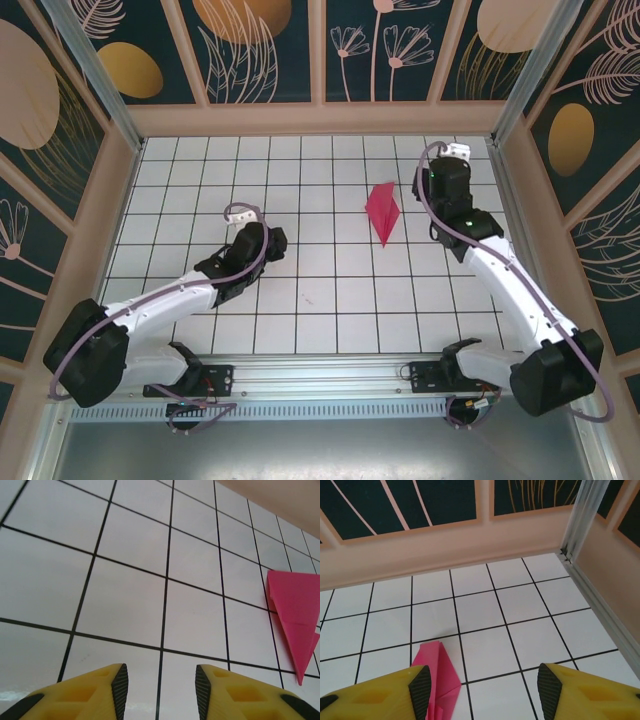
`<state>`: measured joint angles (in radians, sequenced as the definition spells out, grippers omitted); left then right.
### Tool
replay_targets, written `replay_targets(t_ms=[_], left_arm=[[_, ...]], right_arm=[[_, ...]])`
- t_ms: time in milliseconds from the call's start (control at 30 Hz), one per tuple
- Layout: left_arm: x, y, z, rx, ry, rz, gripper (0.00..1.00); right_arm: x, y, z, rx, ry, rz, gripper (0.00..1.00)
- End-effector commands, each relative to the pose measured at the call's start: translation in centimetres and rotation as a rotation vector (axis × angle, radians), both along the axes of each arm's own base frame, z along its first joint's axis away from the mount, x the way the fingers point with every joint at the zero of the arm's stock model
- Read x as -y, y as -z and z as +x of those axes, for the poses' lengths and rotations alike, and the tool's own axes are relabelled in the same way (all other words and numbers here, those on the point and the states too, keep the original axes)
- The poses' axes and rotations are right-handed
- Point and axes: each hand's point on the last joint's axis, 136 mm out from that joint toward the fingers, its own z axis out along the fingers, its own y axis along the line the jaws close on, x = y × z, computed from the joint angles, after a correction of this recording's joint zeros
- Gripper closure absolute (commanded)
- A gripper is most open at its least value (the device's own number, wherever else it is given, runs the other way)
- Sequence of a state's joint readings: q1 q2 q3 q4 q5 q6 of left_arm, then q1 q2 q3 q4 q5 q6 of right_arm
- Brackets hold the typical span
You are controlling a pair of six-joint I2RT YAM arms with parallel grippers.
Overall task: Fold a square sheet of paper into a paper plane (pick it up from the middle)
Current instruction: Move the paper plane to the center of the table.
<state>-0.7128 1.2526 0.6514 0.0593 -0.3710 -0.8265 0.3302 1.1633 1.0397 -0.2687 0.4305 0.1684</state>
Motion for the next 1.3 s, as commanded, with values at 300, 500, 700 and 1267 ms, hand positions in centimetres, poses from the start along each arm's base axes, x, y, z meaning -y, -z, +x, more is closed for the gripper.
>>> replay_targets(t_ms=[300,500,700,1267], left_arm=[[-0.7,-0.1,0.1,0.001,-0.025,0.038,0.54],[-0.6,0.6,-0.2,-0.017,-0.024,0.019,0.53],[-0.5,0.6,-0.2,-0.021,-0.017,0.02,0.53],[-0.4,1.1,-0.3,-0.031,-0.015,0.019,0.49]], right_arm=[[-6.5,15.1,3.5,-0.432,-0.355,0.476,0.43],[-6.9,19.7,4.4,-0.56,-0.311,0.422,0.42],[-8.4,22.1,4.4,-0.629,-0.335,0.389,0.43],[-9.1,25.7,4.3,-0.714,-0.19,-0.286,0.98]])
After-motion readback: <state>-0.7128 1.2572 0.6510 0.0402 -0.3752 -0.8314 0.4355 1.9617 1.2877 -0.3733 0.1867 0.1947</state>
